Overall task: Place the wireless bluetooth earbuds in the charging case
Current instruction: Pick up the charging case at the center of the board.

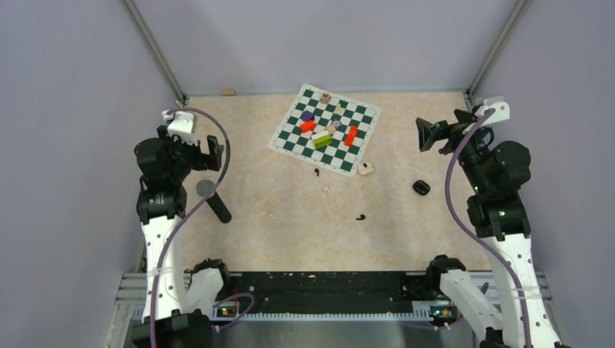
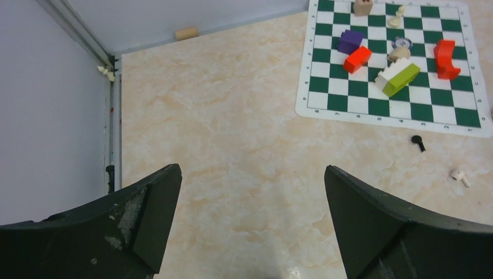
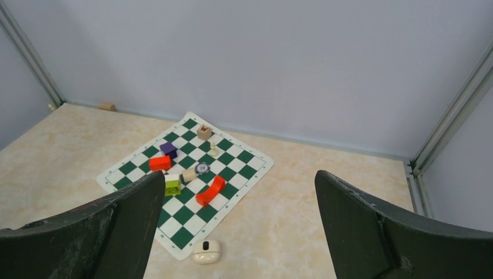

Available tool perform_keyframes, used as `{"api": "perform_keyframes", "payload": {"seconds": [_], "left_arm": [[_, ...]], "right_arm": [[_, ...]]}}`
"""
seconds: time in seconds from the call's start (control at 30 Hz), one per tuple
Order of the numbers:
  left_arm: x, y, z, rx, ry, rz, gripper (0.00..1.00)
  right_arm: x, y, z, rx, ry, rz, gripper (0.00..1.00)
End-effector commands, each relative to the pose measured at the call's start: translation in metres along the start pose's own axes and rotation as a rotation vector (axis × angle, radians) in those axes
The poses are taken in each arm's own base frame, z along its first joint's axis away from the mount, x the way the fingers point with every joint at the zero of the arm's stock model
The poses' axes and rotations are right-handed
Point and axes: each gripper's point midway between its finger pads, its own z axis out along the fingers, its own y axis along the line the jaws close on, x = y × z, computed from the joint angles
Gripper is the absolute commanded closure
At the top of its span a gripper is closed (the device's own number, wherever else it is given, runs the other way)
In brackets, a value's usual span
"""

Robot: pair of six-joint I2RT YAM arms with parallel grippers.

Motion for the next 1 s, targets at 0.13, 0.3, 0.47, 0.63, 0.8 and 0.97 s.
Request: {"api": "perform_keyframes", "payload": {"seconds": [0.13,0.3,0.47,0.63,0.8,0.97], "left_arm": [[0.015,-0.034,0.035,0.037,0.087,0.254,0.01],[0.042,-0.075,0.037,0.261,0.115,0.235,0.01],[0.059,-0.100,0.028,0.384,0.113,0.206,0.01],[0.048,-0.102,0.021,0.379,0.099,0.200,0.01],[0.044,-0.109,0.021,0.398,0.101,0.197,0.01],[0.047,-0.114,0.022,0.417,0.110,0.200,0.01]], "right_arm": [[0.056,-0.017,0.032,0.043,0.190,-0.064,0.01],[0.132,-0.024,0.035,-0.026,0.481,-0.202,0.01],[0.218,-0.038,0.019,-0.065,0.789,-0.278,0.01],[0.280,-0.050,-0.002,-0.113,1.001,-0.306,0.01],[0.319,-0.065,-0.023,-0.081,1.170,-0.316,0.01],[0.328,-0.072,-0.028,-0.049,1.202,-0.334,0.01]]}}
